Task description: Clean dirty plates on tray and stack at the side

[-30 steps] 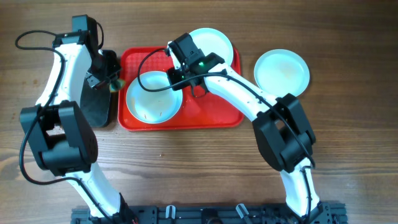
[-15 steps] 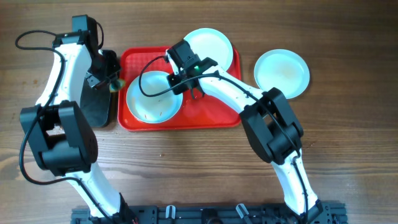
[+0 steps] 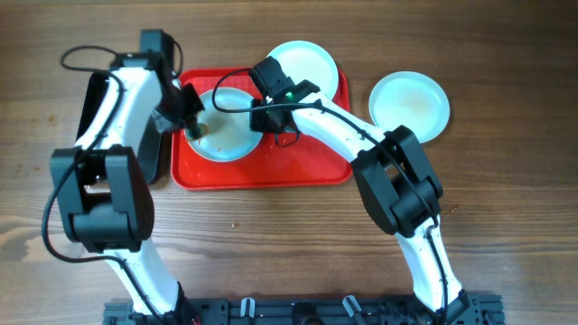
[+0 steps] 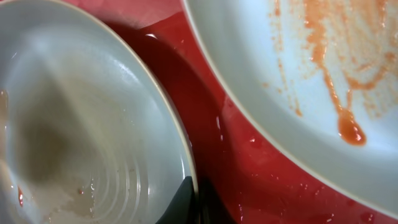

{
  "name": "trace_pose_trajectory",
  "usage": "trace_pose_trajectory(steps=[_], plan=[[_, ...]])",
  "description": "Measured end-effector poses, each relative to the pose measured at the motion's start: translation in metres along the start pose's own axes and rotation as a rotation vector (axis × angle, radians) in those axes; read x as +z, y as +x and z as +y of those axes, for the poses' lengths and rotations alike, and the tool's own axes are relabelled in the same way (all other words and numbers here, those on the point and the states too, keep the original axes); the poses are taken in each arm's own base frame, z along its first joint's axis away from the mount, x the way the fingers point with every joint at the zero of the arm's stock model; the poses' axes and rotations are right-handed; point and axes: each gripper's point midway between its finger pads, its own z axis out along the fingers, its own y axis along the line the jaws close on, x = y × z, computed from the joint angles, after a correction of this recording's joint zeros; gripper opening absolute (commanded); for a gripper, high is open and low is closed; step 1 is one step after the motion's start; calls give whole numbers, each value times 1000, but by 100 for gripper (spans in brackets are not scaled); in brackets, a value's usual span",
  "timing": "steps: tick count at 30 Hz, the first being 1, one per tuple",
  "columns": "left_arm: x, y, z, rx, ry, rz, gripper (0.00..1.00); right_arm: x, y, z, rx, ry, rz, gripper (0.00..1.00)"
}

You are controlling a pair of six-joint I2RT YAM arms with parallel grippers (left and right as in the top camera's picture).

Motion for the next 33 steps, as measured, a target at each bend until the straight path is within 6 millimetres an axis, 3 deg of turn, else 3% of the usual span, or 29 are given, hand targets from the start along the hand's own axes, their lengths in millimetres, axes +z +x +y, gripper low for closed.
trace_pose_trajectory(steps=[4, 11, 18, 24, 26, 33], plan=[[27, 17, -6, 10, 3, 10, 4, 0, -6, -4, 83, 25, -33, 4], [45, 24, -41, 25, 23, -101, 4, -1, -12, -9, 99, 45, -59, 4], [46, 31, -32, -249, -44, -166, 4, -1, -13, -10, 100, 45, -61, 4], [45, 32, -28, -263, -55, -166, 4, -1, -11, -8, 87, 42, -58, 4], [46, 28, -30, -231, -33, -177, 4, -1, -12, -8, 84, 44, -61, 4], [45, 6, -57, 128, 135, -218, 4, -1, -17, -13, 93, 54, -74, 4]])
